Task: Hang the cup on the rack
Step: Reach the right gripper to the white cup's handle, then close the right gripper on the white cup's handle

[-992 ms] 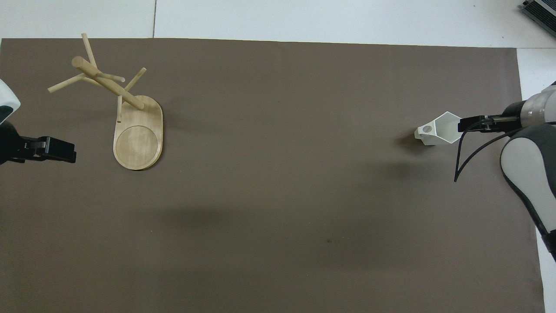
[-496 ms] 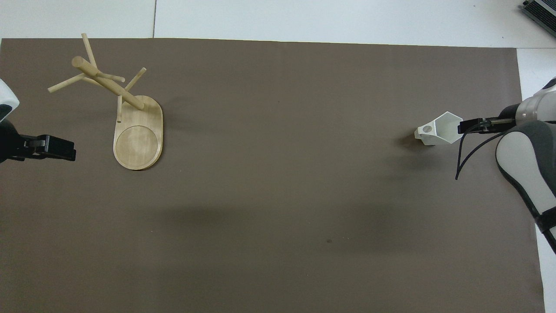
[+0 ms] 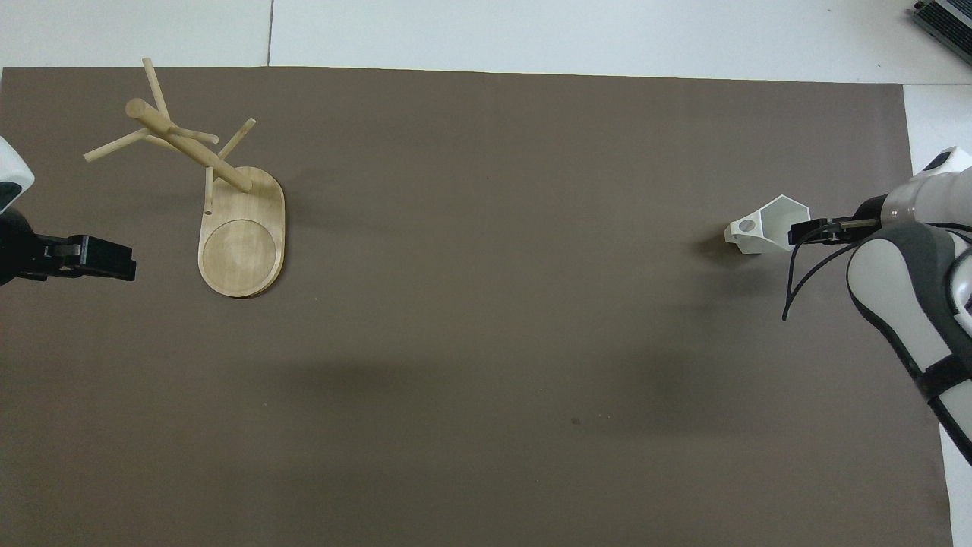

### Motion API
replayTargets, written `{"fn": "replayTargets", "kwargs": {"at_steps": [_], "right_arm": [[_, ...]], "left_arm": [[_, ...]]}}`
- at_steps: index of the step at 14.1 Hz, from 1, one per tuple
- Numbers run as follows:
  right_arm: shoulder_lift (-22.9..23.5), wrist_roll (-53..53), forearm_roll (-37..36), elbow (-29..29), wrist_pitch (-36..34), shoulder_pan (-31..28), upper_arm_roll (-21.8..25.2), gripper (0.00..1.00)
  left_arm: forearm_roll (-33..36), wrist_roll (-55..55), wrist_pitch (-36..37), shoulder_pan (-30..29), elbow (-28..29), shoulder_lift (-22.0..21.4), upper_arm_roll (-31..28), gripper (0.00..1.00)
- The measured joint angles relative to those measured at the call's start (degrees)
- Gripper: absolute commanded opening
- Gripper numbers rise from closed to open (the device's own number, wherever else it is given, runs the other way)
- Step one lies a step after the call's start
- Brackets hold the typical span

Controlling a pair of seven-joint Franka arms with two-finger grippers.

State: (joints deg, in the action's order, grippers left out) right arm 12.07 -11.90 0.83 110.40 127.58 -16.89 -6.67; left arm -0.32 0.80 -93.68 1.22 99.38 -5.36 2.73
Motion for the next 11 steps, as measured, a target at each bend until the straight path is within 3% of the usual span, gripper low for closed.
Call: {"fn": "replayTargets", "kwargs": {"at_steps": [6, 11], "right_arm": [[1.6, -0.01, -1.17, 1.49, 5.97, -0.01, 0.01, 0.74], [2.39, -0.01, -1.21, 1.47, 6.97, -0.11, 0.1, 0.65]], "left_arm": [[-0.04, 0.0, 0.0, 0.0, 0.0, 0.0, 0.0, 1.0], [-0.06, 0.0, 0.0, 0.0, 0.0, 0.0, 0.01, 1.0]]}}
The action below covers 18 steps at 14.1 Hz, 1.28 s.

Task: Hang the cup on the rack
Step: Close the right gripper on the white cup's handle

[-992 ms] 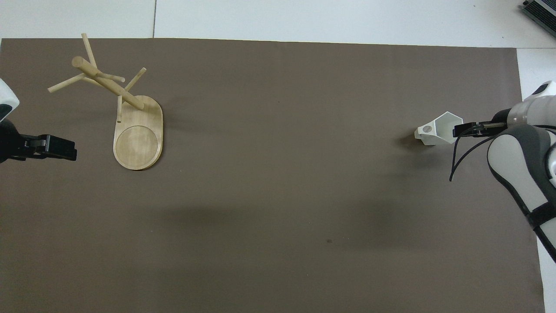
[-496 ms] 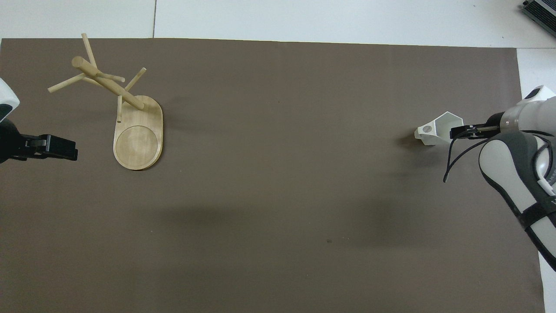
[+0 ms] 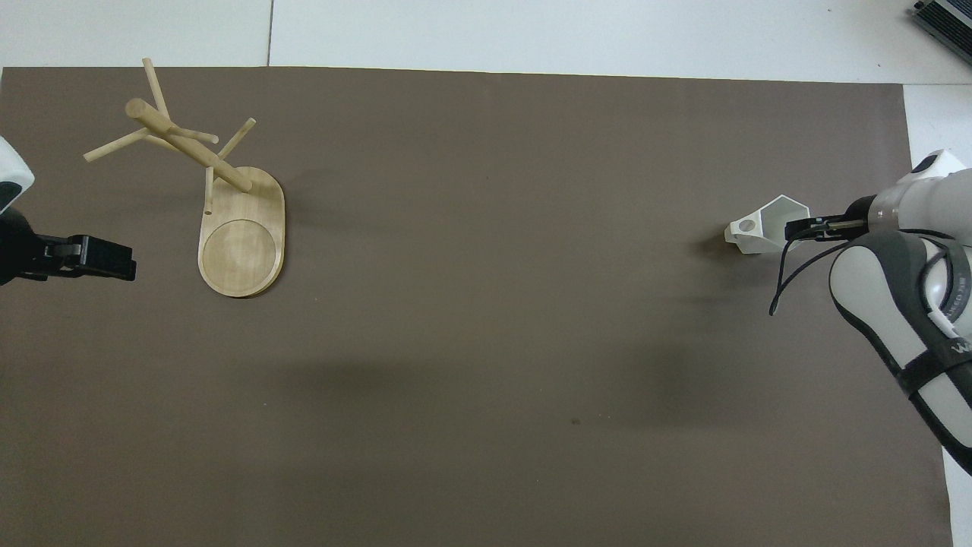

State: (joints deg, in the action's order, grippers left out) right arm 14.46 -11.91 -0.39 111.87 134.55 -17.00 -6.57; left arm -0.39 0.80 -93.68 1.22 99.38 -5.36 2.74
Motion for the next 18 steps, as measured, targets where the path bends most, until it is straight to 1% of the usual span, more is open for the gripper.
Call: {"fn": "replayTargets", "kwargs": {"at_steps": [5, 9, 10, 12, 18], "right_arm": [[0.0, 0.0, -0.02, -0.66, 0.01, -0.24, 0.02, 0.56], [0.0, 0.0, -0.02, -1.12, -0.09, -0.5, 0.02, 0.55], [0.0, 0.0, -0.02, -1.23, -0.29, -0.5, 0.02, 0.52], [0.0, 0.0, -0.02, -1.68, -1.44, -0.51, 0.02, 0.51], [0.0, 0.0, -0.02, -2.21, -3.47, -0.54, 0.02, 0.37]], "left_arm": [[-0.01, 0.0, 0.0, 0.0, 0.0, 0.0, 0.0, 1.0], [-0.01, 0.0, 0.0, 0.0, 0.0, 0.0, 0.0, 1.0], [-0.01, 0.0, 0.0, 0.0, 0.0, 0.0, 0.0, 1.0], [-0.02, 0.0, 0.0, 0.0, 0.0, 0.0, 0.0, 1.0], [-0.08, -1.34, 0.0, 0.03, 0.02, 0.0, 0.19, 1.0]]}}
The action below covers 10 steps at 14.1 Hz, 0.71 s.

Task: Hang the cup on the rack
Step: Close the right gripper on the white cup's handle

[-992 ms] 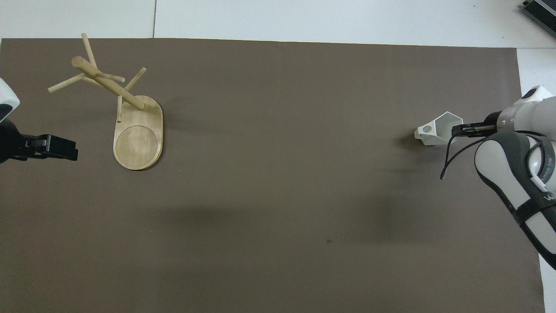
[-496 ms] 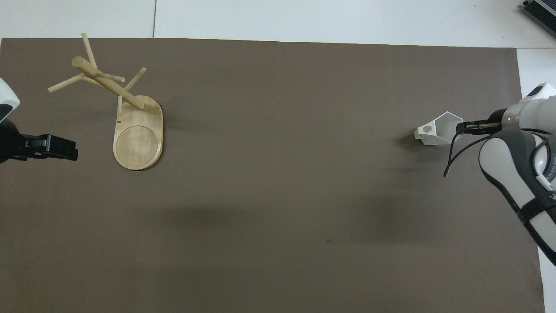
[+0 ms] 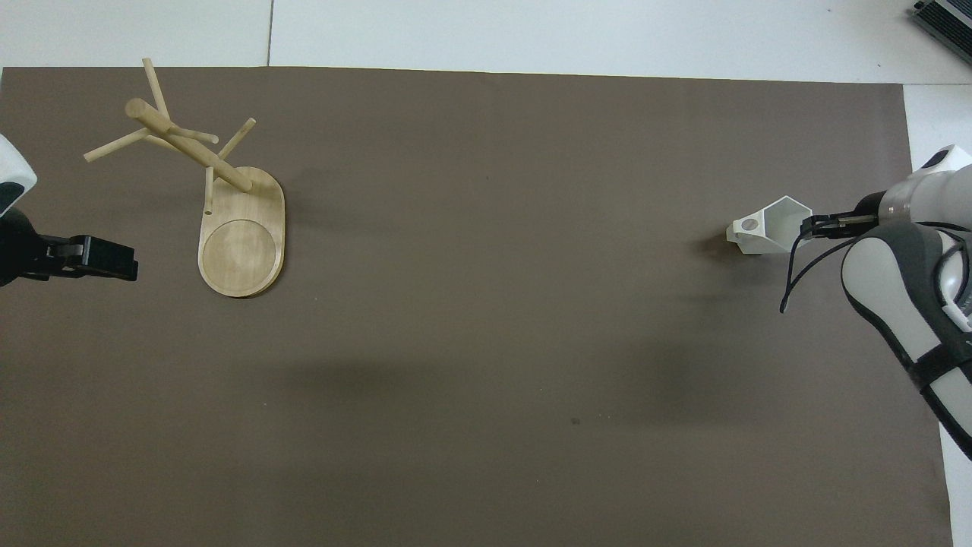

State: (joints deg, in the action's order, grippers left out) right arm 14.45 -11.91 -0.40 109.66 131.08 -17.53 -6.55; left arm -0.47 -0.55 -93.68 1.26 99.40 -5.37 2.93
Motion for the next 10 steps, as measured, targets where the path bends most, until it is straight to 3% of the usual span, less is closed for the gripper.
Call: {"fn": "replayTargets", "kwargs": {"at_steps": [6, 10], "right_arm": [[0.0, 0.0, 0.01, -0.07, -0.12, -0.04, 0.0, 0.0], [-0.11, 0.6, 0.28, -0.46, -0.35, -0.08, -0.07, 0.0]], "left_arm": [[-0.07, -3.41, -0.02, 0.0, 0.01, 0.0, 0.01, 1.0], [-0.11, -3.64, -0.02, 0.0, 0.01, 0.0, 0.01, 1.0]]}}
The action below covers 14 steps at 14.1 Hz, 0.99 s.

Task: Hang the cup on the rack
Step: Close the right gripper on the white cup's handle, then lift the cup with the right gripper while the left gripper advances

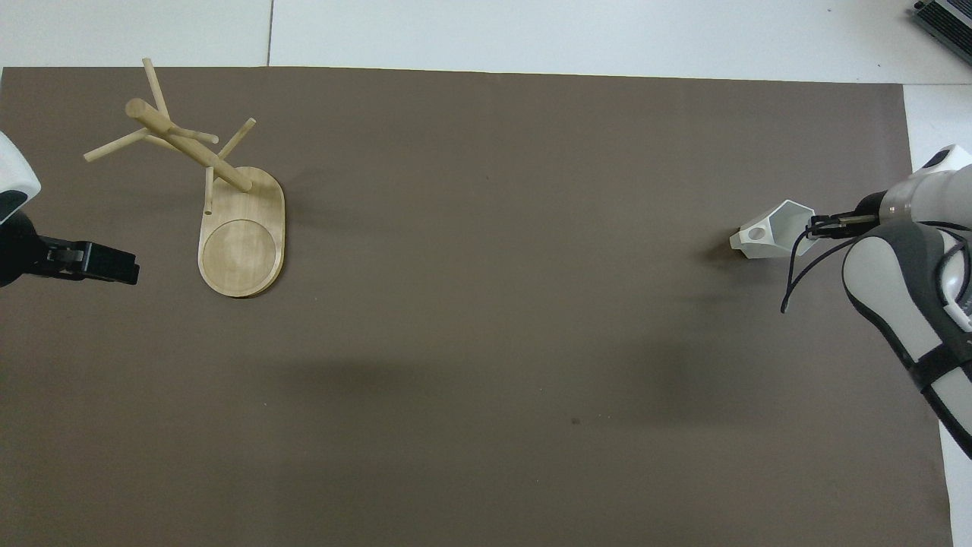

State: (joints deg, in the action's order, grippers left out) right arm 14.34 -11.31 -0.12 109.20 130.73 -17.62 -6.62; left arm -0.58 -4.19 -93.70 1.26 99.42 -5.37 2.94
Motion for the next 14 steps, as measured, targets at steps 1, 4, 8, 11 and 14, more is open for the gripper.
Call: {"fn": "replayTargets", "kwargs": {"at_steps": [1, 4, 8, 11, 14], "right_arm": [[0.01, 0.19, 0.0, 0.0, -0.04, -0.01, 0.02, 0.0], [0.01, 0.56, 0.0, -0.16, -0.54, -0.01, 0.02, 0.0], [-0.13, 1.97, 1.06, -4.91, -9.49, 0.0, 0.0, 0.0], [-0.47, 2.19, 1.62, -10.15, -17.64, 0.26, -0.66, 0.0], [-0.63, 2.19, 2.46, -15.18, -25.75, 0.63, -3.05, 0.0]], "left_arm": [[-0.02, -0.01, 0.0, 0.0, 0.0, 0.0, 0.0, 1.0], [-0.08, -0.06, 0.0, 0.0, 0.0, 0.0, 0.0, 1.0], [-0.16, -1.23, -0.12, 0.04, 0.0, 0.0, 0.05, 1.0], [-0.19, -1.49, -0.17, 0.11, 0.0, 0.0, 0.1, 1.0], [-0.19, -1.53, -0.22, 0.14, 0.0, 0.0, 0.1, 1.0]]}}
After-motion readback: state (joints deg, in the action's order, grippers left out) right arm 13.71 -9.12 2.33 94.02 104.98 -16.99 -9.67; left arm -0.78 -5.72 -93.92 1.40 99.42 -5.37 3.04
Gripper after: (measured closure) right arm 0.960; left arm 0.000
